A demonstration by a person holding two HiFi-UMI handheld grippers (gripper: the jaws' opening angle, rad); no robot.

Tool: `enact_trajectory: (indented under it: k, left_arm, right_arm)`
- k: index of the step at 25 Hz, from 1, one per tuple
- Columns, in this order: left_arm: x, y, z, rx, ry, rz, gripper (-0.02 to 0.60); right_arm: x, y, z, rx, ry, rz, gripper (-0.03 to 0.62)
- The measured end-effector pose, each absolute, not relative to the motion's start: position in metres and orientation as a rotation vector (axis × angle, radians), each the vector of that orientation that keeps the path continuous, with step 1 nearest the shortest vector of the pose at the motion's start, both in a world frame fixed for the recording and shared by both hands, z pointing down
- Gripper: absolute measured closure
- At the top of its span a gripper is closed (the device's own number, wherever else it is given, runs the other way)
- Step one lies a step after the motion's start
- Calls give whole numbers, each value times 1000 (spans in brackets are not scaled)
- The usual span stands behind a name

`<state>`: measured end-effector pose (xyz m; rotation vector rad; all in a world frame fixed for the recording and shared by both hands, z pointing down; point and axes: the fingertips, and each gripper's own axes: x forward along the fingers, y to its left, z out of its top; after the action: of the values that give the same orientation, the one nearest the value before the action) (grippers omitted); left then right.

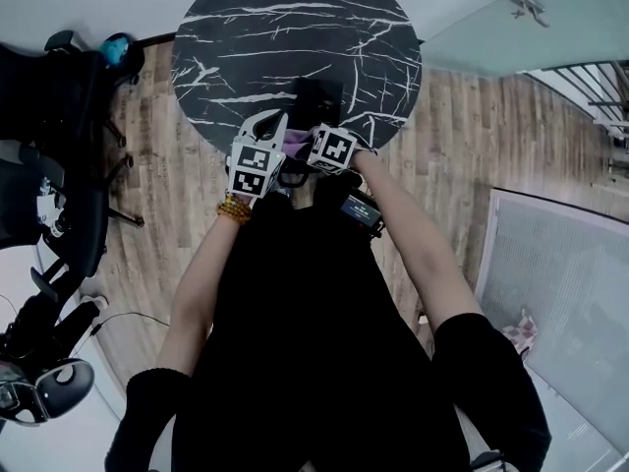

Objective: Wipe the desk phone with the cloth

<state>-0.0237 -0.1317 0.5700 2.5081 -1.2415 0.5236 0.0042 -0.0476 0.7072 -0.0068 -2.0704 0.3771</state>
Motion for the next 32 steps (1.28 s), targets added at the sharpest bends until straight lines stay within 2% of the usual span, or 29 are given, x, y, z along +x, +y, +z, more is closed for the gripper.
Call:
enact_trajectory:
  k: [5,18,26,32]
  left_arm:
    - [-23,-133,568,2506,-1249,519,568]
    - [-21,-135,571,2489,-1253,517,568]
    - [-19,-136,573,2484,-1246,523,568]
    - [-19,-136,572,2485,-1252,519,568]
  right_arm:
    - [8,-83,668,28,-2175,303,536]
    - [40,-202,593,578,-2177,-223,534]
    - [63,-237,577,744,-2043,-414,534]
    - [72,-246,580,790,-1986,-428,536]
